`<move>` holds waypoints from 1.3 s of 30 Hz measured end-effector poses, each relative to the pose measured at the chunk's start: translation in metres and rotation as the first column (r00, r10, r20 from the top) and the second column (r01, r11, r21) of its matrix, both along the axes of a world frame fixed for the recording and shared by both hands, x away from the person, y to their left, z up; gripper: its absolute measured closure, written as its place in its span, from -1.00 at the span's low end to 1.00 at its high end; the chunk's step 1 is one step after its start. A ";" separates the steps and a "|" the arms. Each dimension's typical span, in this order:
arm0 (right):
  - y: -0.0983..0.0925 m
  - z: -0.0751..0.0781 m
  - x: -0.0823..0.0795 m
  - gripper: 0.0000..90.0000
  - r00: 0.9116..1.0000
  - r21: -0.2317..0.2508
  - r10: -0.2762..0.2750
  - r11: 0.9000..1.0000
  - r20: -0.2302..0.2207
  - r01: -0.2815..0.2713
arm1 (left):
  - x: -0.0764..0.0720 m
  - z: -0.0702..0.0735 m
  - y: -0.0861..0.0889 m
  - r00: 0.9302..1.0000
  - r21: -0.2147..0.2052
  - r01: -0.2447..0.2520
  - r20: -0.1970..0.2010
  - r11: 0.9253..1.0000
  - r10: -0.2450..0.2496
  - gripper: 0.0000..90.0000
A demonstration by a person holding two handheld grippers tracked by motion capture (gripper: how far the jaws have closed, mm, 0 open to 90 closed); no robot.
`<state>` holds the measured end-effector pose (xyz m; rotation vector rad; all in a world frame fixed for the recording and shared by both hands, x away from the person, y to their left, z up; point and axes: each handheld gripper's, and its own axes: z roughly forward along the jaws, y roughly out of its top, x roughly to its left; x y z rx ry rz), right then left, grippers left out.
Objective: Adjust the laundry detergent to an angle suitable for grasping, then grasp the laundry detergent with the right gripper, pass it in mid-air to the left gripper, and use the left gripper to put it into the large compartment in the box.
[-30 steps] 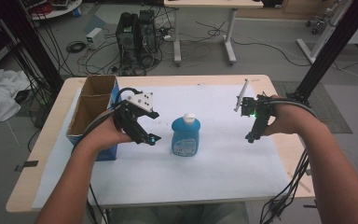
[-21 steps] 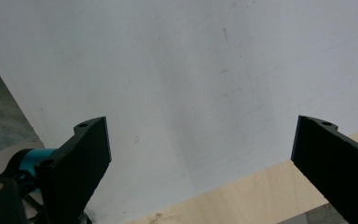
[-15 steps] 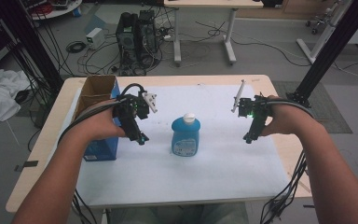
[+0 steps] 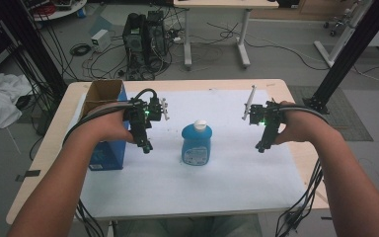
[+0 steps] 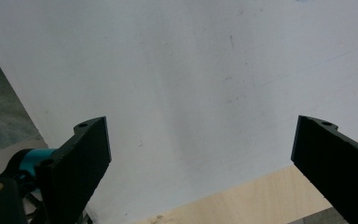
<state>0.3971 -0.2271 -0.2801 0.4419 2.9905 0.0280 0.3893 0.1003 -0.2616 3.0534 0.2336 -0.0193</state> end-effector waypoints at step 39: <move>-0.002 0.013 -0.009 -0.92 1.000 0.022 0.002 1.000 0.029 -0.003 | -0.002 0.001 0.002 0.999 -0.033 0.021 -0.027 0.999 -0.022 -0.56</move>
